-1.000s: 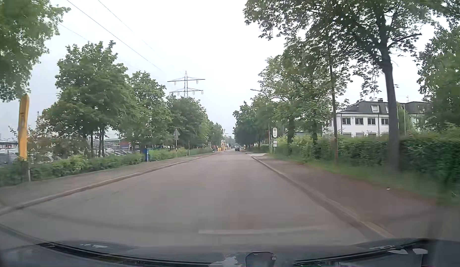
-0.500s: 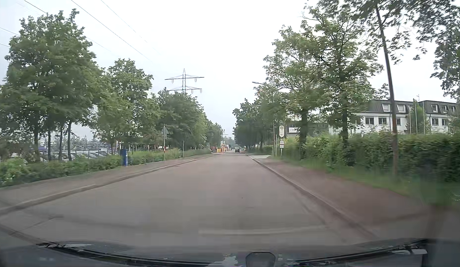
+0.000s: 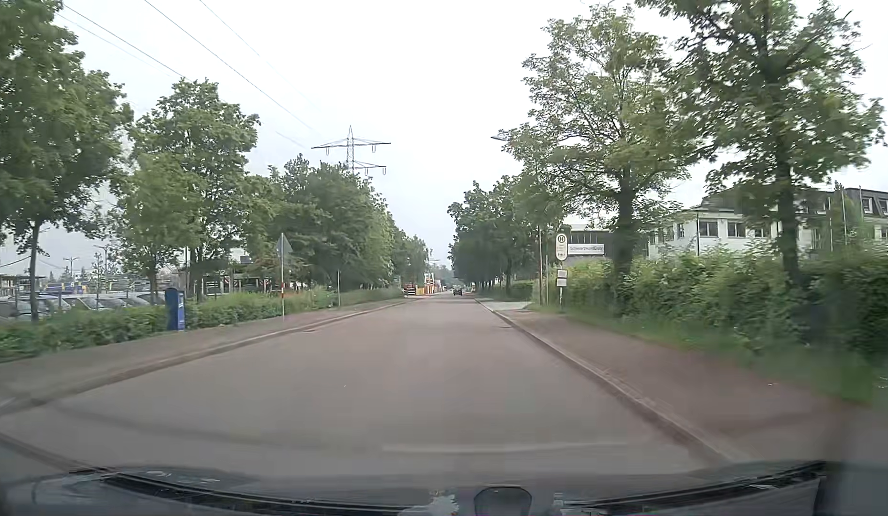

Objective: Follow the waypoints while adhering to traffic rules and regulations

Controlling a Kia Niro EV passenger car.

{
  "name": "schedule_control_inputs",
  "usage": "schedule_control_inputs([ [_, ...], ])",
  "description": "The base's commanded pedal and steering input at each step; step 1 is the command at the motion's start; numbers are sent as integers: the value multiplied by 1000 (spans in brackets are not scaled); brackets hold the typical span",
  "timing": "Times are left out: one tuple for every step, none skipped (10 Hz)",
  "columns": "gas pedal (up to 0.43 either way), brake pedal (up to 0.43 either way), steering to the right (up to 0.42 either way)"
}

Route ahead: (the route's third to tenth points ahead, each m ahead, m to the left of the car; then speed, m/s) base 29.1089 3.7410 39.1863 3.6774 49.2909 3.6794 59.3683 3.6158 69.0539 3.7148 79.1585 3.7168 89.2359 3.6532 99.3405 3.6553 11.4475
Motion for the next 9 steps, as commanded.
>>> schedule_control_inputs([
  [118, 0, -2],
  [118, 0, -2],
  [118, 0, -2],
  [118, 0, -2],
  [118, 0, -2],
  [118, 0, -2],
  [118, 0, -2],
  [118, 0, -2],
  [118, 0, -2],
])
